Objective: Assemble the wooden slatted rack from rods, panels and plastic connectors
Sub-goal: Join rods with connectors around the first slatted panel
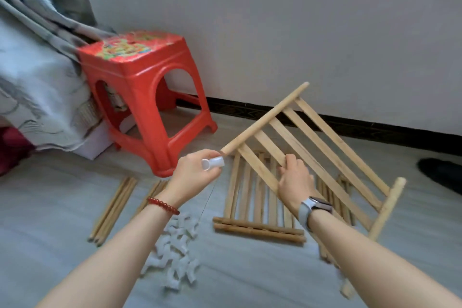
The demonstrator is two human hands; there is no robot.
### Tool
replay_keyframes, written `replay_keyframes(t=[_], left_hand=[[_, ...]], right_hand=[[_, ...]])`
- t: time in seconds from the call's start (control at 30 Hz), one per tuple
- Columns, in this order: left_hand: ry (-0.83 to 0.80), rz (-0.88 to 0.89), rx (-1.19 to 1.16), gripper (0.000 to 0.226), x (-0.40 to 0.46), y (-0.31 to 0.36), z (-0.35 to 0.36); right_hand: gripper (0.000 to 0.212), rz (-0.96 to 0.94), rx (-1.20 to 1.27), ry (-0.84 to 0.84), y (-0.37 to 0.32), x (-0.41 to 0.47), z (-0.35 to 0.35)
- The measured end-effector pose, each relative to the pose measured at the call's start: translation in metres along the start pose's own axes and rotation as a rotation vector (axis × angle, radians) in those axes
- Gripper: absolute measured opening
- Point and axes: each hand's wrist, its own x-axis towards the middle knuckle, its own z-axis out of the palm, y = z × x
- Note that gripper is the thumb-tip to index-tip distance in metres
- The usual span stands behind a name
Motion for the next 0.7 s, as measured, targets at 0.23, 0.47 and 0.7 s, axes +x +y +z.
replay_keyframes(t=[0.23,0.47,0.7], left_hand=[[0.215,-0.128,-0.187,0.012,-0.049,0.056,-0.027],[0.203,-0.146,-0.289,0.017,-0.073,0.059,-0.021],[0.166,-0.170,-0.252,0.025,-0.076,0.053,-0.016]], right_hand=[[0.005,-0.008,0.105,0.043,-0.035,-0.045,-0.039],[0.006,-0.005,0.079,0.007,-0.027,-0.071,-0.043],[0.004,-0.017,-0.006,-0.080,-0.018,-0.069,-0.046]])
